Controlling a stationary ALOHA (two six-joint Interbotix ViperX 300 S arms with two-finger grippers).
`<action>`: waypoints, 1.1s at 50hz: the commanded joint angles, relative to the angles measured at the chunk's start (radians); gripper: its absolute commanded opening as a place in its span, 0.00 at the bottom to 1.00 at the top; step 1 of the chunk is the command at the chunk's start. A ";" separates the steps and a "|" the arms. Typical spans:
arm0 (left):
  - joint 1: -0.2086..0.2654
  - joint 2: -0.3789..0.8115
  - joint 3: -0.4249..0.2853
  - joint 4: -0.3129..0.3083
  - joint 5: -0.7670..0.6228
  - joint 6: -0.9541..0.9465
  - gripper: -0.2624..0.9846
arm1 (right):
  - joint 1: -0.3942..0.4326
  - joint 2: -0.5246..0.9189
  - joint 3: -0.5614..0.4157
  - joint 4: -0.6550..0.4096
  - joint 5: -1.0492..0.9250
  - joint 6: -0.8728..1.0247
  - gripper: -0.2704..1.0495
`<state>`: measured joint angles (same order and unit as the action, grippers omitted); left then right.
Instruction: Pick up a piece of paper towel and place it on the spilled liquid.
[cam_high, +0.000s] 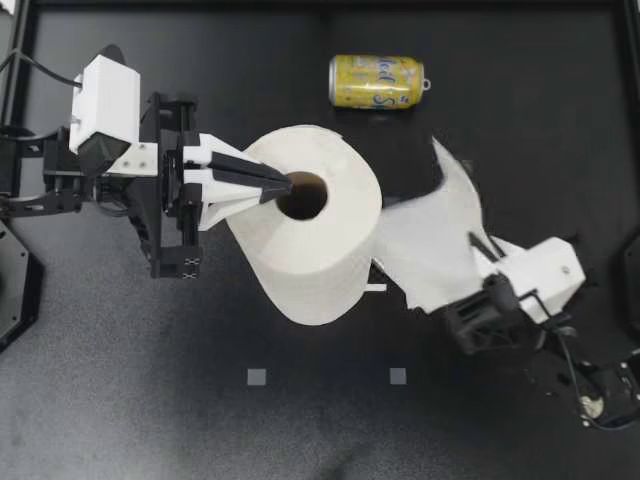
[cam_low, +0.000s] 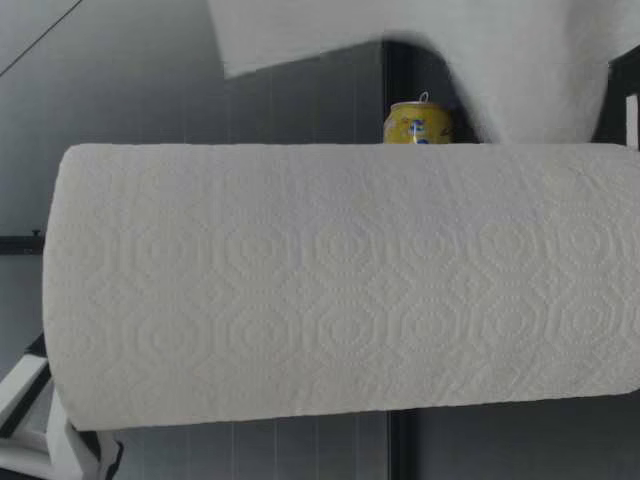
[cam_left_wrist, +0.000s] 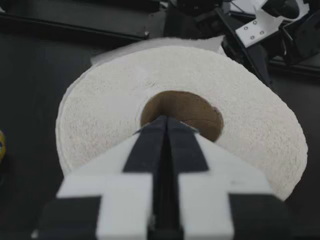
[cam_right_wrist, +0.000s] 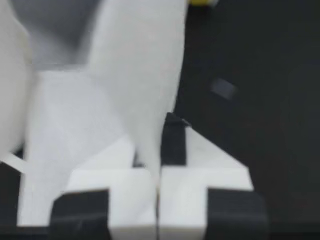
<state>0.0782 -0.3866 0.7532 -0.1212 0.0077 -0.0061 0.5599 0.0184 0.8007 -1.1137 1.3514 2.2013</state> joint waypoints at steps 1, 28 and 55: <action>0.008 0.052 0.041 -0.003 0.060 -0.005 0.28 | 0.031 -0.029 0.023 0.057 0.035 0.005 0.12; 0.006 0.006 0.052 -0.003 -0.132 0.012 0.28 | -0.058 -0.227 0.189 -0.086 -0.092 0.000 0.12; -0.006 -0.048 0.057 0.032 -0.371 0.021 0.28 | -0.523 -0.382 0.273 -0.210 -0.480 -0.373 0.12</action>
<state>0.0767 -0.4126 0.8222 -0.0936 -0.3283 0.0153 0.0782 -0.3329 1.0784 -1.3162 0.8943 1.8561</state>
